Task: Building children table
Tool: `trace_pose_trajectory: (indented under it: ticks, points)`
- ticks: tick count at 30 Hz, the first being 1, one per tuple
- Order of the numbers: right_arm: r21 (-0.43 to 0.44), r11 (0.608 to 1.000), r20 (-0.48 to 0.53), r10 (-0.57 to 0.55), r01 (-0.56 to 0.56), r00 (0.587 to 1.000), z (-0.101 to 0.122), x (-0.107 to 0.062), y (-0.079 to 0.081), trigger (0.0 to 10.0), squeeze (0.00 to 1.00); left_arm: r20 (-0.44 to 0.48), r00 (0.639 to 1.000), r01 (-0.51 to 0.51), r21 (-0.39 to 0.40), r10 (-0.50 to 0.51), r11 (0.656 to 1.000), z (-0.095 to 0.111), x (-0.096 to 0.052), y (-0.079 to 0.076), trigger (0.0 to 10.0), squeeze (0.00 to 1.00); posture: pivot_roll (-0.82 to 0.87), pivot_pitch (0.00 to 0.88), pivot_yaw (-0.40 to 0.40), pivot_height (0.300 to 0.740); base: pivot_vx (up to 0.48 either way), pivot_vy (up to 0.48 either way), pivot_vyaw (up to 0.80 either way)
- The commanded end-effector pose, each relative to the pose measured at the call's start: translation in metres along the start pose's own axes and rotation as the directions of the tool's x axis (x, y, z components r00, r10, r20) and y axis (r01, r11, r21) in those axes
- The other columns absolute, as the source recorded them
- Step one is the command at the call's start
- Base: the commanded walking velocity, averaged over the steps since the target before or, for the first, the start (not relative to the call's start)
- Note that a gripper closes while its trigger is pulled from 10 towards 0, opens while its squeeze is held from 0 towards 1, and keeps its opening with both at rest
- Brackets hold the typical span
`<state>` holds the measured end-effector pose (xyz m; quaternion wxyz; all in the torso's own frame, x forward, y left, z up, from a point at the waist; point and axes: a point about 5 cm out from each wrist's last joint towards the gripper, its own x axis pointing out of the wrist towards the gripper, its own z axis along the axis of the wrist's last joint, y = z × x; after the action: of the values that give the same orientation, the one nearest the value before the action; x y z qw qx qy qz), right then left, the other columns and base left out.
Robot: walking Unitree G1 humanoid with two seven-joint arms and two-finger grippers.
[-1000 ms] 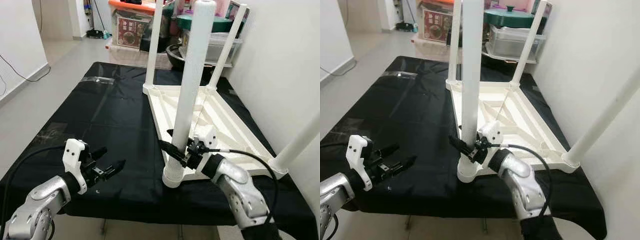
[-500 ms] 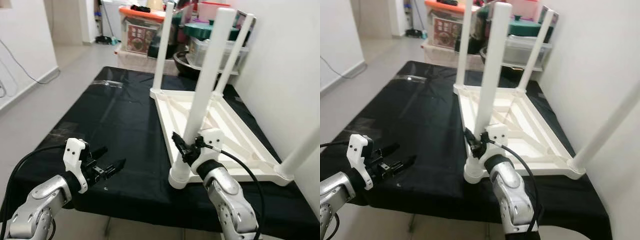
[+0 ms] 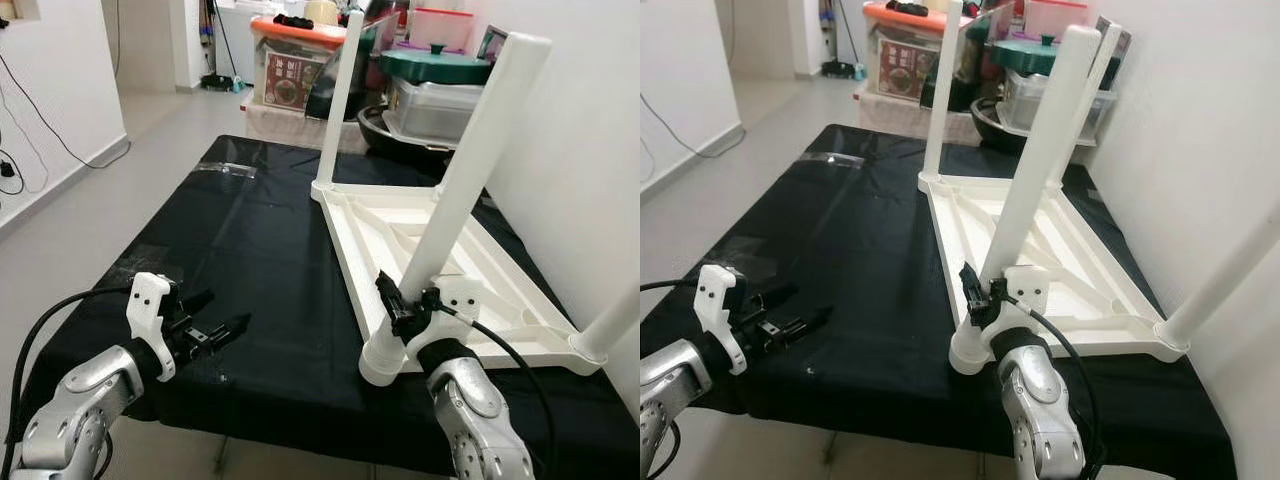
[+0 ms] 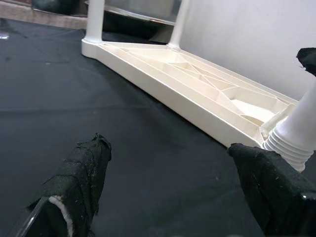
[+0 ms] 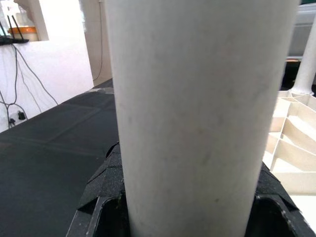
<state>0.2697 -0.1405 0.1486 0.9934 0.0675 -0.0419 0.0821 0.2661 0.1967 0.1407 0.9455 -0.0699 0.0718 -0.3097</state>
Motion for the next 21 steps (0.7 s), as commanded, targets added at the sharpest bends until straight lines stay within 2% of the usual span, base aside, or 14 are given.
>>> trace_pose_trajectory:
  ticks: [1,3,4,5,7,9,14,16,21]
  points:
    - [-0.013,0.990,-0.029,-0.141,0.141,0.990,-0.008,-0.005,-0.019,0.0,0.00,0.002,1.000,0.003,-0.003,-0.003,1.000,-0.002,0.003,-0.001,10.0,0.00,0.11,0.000,-0.100,0.740,0.000,0.000,0.00]
    - [-0.014,0.988,-0.021,-0.153,0.152,0.988,-0.008,-0.006,-0.019,0.0,0.00,0.002,1.000,0.001,-0.002,-0.001,1.000,-0.002,0.003,-0.001,10.0,0.00,0.11,0.000,-0.099,0.740,0.000,0.000,0.00]
    - [-0.019,0.972,0.028,-0.234,0.235,0.972,-0.004,-0.008,-0.024,0.0,0.00,0.000,1.000,-0.010,0.002,0.010,1.000,-0.003,0.002,0.000,10.0,0.00,0.11,0.000,-0.098,0.740,0.000,0.000,0.00]
    - [-0.019,0.965,0.045,-0.262,0.263,0.964,-0.003,-0.010,-0.026,0.0,0.00,0.000,1.000,-0.014,0.004,0.014,1.000,-0.003,0.002,0.001,10.0,0.00,0.11,0.000,-0.098,0.740,0.000,0.000,0.00]
    - [-0.019,0.965,0.045,-0.262,0.263,0.964,-0.003,-0.010,-0.026,0.0,0.00,0.000,1.000,-0.014,0.004,0.014,1.000,-0.003,0.002,0.001,10.0,0.00,0.11,0.000,-0.098,0.740,0.000,0.000,0.00]
    - [-0.026,0.947,0.072,-0.317,0.320,0.946,0.000,-0.012,-0.032,0.0,0.00,0.001,1.000,-0.027,0.010,0.027,1.000,-0.003,0.001,0.003,10.0,0.00,0.11,0.000,-0.095,0.740,0.000,0.000,0.00]
    - [-0.029,0.928,0.036,-0.371,0.372,0.928,-0.004,-0.014,-0.038,0.0,0.00,0.000,0.999,-0.035,0.011,0.035,0.999,-0.003,0.002,0.005,10.0,0.00,0.11,0.000,-0.094,0.740,0.000,0.000,0.00]
    - [-0.057,0.874,-0.017,-0.484,0.482,0.875,-0.010,-0.014,-0.049,0.0,0.00,-0.003,0.999,-0.043,0.017,0.043,0.999,-0.003,0.004,0.006,10.0,0.00,0.11,0.000,-0.092,0.740,0.000,0.000,0.00]
    - [-0.064,0.848,-0.020,-0.528,0.526,0.849,-0.012,-0.015,-0.049,0.0,0.00,-0.004,0.999,-0.053,0.023,0.053,0.998,-0.003,0.004,0.007,10.0,0.00,0.11,0.000,-0.092,0.740,0.000,0.000,0.00]
